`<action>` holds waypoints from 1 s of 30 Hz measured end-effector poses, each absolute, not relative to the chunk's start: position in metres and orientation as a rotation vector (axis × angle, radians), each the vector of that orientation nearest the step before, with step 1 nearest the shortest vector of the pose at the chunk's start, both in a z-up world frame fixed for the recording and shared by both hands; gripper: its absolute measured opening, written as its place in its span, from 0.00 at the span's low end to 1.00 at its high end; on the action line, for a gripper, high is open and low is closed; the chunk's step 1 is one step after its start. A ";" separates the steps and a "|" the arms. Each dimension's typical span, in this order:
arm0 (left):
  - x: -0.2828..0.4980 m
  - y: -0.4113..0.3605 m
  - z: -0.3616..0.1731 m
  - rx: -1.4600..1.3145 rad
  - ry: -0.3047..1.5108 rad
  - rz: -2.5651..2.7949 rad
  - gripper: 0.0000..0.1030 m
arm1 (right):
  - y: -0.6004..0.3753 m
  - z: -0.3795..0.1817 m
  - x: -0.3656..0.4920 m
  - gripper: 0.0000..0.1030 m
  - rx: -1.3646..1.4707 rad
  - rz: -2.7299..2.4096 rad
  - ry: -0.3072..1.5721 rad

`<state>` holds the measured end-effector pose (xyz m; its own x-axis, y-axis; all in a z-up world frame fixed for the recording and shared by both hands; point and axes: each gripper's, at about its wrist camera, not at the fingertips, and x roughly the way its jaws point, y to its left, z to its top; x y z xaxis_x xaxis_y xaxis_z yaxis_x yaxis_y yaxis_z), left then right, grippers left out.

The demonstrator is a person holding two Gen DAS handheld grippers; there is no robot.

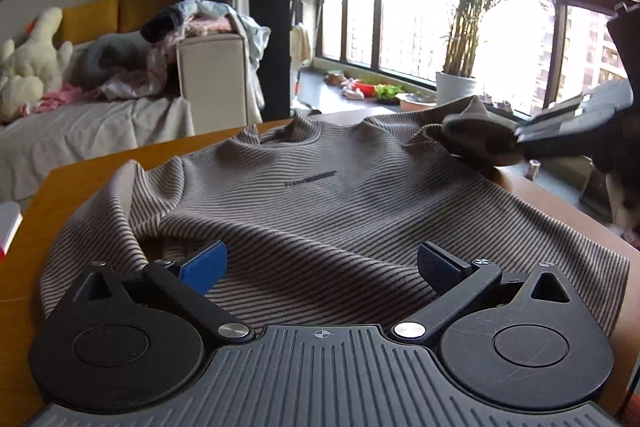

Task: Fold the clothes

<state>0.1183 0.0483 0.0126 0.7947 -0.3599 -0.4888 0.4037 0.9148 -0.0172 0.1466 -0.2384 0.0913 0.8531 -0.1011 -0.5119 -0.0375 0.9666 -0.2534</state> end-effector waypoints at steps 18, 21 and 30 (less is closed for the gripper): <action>0.119 0.119 0.033 -0.058 0.590 -0.366 1.00 | -0.165 0.203 0.207 0.09 -0.102 0.246 0.334; 0.111 0.137 0.041 -0.072 0.586 -0.327 1.00 | -0.128 0.191 0.223 0.09 -0.084 0.336 0.379; 0.098 0.154 0.042 -0.045 0.606 -0.306 1.00 | -0.069 0.164 0.236 0.26 -0.109 0.387 0.439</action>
